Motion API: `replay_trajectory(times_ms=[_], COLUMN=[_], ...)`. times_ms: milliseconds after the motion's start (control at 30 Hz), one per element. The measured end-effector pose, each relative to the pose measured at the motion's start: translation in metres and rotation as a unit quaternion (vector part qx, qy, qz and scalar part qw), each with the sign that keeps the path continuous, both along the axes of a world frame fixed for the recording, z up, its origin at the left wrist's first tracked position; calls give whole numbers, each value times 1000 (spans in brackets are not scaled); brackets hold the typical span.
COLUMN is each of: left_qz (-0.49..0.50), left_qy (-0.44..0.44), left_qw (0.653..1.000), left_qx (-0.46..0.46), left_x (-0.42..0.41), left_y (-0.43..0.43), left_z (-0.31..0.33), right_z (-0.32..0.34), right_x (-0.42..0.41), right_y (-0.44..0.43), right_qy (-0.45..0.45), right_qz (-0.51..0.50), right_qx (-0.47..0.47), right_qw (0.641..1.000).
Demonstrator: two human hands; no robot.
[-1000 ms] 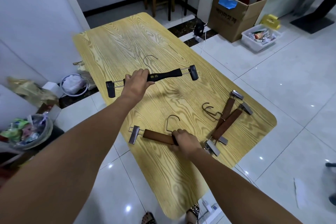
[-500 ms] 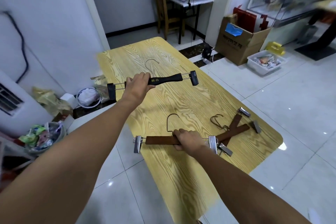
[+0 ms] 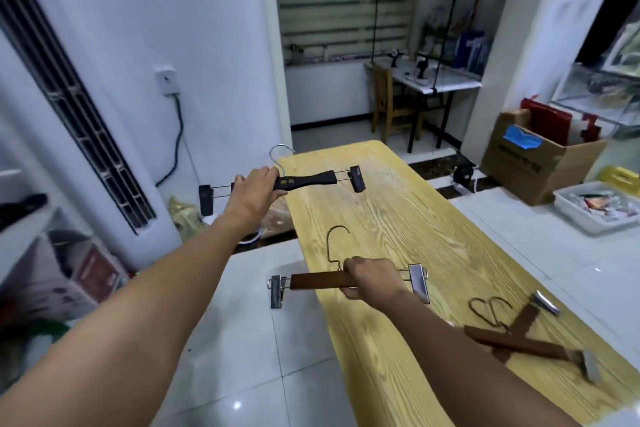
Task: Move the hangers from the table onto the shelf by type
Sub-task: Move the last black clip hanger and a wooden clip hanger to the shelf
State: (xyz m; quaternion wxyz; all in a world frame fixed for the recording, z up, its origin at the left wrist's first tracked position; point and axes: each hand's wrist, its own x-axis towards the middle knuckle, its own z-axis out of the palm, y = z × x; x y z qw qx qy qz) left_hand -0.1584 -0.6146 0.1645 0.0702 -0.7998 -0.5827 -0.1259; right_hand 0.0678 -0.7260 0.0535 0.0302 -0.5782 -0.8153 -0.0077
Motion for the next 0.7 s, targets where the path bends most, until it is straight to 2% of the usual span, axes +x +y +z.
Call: replay_trajectory(times_ms=[367, 567, 700], left_qz=[199, 300, 385], left_qy=[-36, -99, -105], left_qw=[978, 945, 913], left_qx=[51, 84, 88], left_x=[-118, -183, -227], left_y=[-72, -156, -232], left_z=[62, 69, 68], right_z=[56, 64, 58], right_x=[-86, -156, -210], right_y=[42, 35, 14], right_qy=[15, 50, 63], right_qz=[178, 305, 392], right_qx=[61, 76, 67], right_qw=[982, 948, 915])
